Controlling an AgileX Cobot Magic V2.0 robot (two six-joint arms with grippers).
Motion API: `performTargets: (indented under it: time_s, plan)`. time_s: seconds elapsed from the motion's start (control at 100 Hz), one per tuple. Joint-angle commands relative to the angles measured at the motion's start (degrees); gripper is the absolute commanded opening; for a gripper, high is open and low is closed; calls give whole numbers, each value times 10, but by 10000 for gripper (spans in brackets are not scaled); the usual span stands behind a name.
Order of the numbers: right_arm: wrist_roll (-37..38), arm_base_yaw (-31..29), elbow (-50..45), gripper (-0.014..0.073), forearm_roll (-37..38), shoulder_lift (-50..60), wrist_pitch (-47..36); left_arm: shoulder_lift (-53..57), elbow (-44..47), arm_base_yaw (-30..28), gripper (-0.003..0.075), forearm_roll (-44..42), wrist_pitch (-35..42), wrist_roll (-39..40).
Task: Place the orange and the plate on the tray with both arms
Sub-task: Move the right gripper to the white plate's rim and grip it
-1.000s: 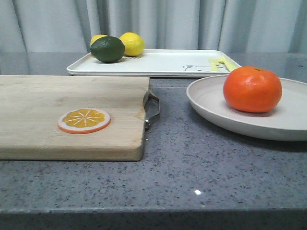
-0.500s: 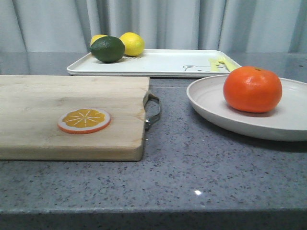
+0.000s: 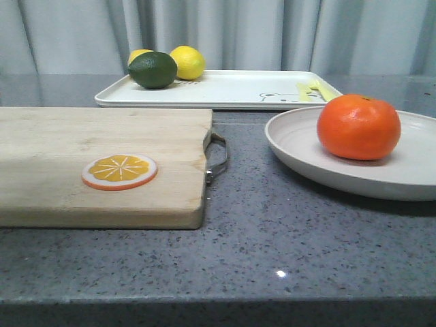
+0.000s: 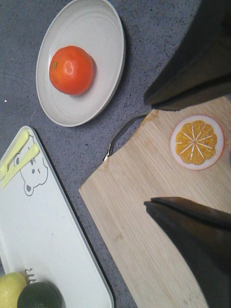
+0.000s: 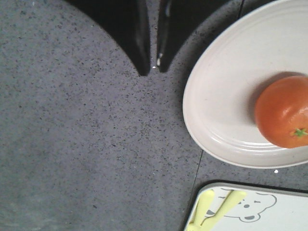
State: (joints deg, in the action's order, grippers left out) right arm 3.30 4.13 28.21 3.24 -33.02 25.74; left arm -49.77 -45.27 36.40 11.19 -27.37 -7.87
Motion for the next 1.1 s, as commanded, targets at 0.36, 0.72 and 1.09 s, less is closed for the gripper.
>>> performTargets:
  time_s: [0.36,0.72,1.09]
  plan:
    - [22,2,163,419,1,-185,101,67,46,-1,384,-19,76,-1]
    - [22,2,266,419,-60,-346,167,67,46,-1,384,-19,76,-1]
    - [22,2,286,416,-78,-442,189,67,46,-1,384,-19,76,-1]
